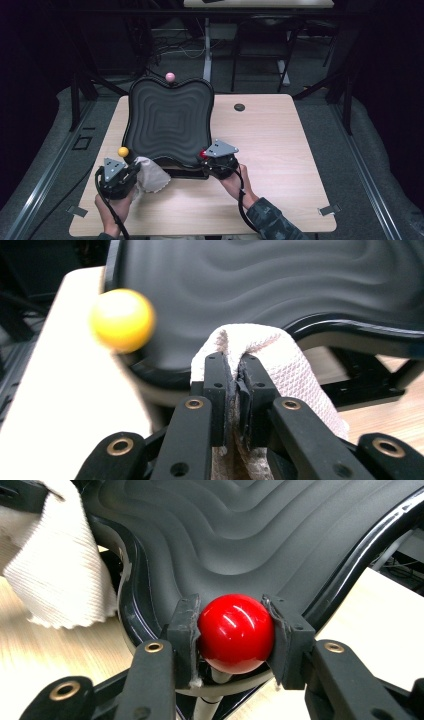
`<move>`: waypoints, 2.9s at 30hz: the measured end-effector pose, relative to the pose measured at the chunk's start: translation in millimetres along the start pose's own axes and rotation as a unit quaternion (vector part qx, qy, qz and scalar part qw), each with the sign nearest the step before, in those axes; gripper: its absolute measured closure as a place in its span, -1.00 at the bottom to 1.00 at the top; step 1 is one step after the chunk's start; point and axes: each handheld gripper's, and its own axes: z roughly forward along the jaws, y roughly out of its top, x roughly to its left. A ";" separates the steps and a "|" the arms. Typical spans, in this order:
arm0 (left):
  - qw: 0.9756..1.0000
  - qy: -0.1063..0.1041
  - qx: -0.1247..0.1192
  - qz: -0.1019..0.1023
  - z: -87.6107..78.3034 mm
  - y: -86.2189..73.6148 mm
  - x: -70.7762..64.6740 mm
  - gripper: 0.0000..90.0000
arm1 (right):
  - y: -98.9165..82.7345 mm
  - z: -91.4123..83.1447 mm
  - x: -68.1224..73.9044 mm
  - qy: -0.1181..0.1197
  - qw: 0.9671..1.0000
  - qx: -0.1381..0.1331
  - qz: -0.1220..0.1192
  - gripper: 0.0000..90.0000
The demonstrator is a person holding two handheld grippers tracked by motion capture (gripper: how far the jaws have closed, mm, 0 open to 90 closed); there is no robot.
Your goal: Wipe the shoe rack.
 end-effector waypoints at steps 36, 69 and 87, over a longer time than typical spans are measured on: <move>0.991 0.065 0.113 -0.033 62.8 -39.1 41.3 0.86 | -1.3 -1.8 -11.1 -0.003 1.000 0.006 0.000 0.34; 0.996 0.039 0.057 -0.051 35.7 -21.7 37.7 0.84 | -1.5 -1.7 -11.8 -0.008 1.000 0.006 -0.002 0.34; 0.992 0.020 0.122 -0.004 66.3 -34.0 20.8 0.83 | -1.7 -1.1 -12.0 -0.001 1.000 0.003 0.000 0.34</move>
